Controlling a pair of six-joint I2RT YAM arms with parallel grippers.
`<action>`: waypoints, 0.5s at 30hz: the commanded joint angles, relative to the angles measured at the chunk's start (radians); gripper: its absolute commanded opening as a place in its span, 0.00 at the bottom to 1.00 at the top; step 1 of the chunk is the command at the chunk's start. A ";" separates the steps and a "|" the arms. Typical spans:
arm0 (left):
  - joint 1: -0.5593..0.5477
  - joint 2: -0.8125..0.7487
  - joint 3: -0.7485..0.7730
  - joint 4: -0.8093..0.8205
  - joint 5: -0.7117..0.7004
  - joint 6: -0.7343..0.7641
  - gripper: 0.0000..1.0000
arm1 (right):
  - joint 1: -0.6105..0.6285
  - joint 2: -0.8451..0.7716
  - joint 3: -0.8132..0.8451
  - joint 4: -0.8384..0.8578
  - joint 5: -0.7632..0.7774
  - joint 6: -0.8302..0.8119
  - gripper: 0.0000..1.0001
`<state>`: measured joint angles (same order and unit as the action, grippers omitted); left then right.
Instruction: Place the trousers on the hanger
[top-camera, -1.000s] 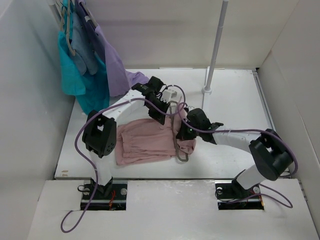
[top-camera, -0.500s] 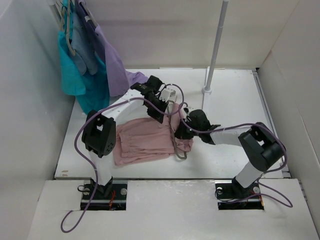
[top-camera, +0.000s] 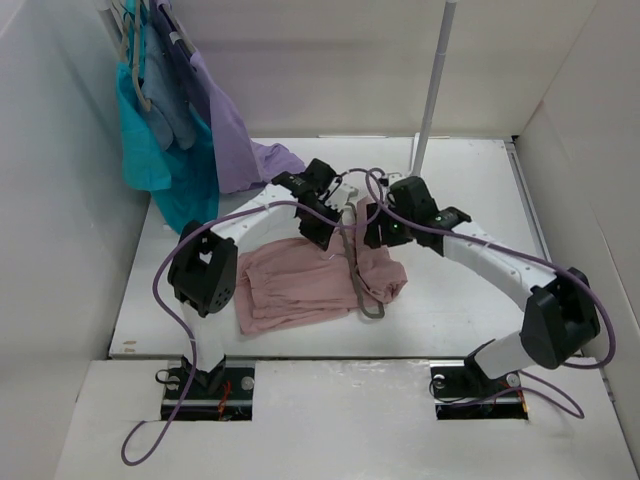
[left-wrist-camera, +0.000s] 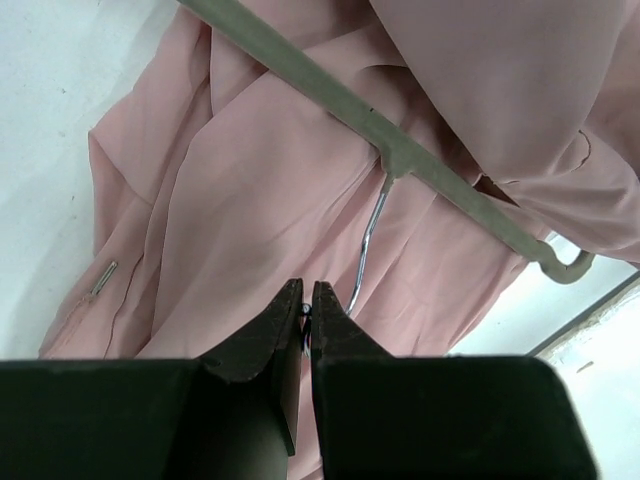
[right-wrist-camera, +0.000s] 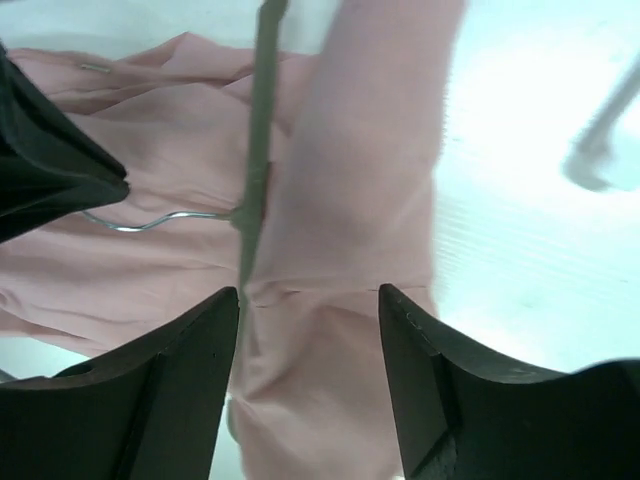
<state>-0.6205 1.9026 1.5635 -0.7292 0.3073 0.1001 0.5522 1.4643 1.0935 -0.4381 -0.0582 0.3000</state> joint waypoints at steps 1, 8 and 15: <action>-0.012 0.003 -0.016 -0.015 -0.027 0.006 0.00 | -0.066 -0.051 0.045 -0.087 0.014 -0.070 0.63; -0.012 0.003 -0.016 -0.015 -0.027 0.006 0.00 | -0.261 -0.026 -0.064 0.215 -0.167 0.001 0.09; -0.021 0.012 0.029 -0.015 -0.027 0.006 0.00 | -0.124 0.206 -0.162 0.634 -0.486 0.144 0.00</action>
<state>-0.6312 1.9060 1.5642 -0.7296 0.2840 0.1005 0.3618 1.5997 0.9806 -0.0475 -0.3618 0.3630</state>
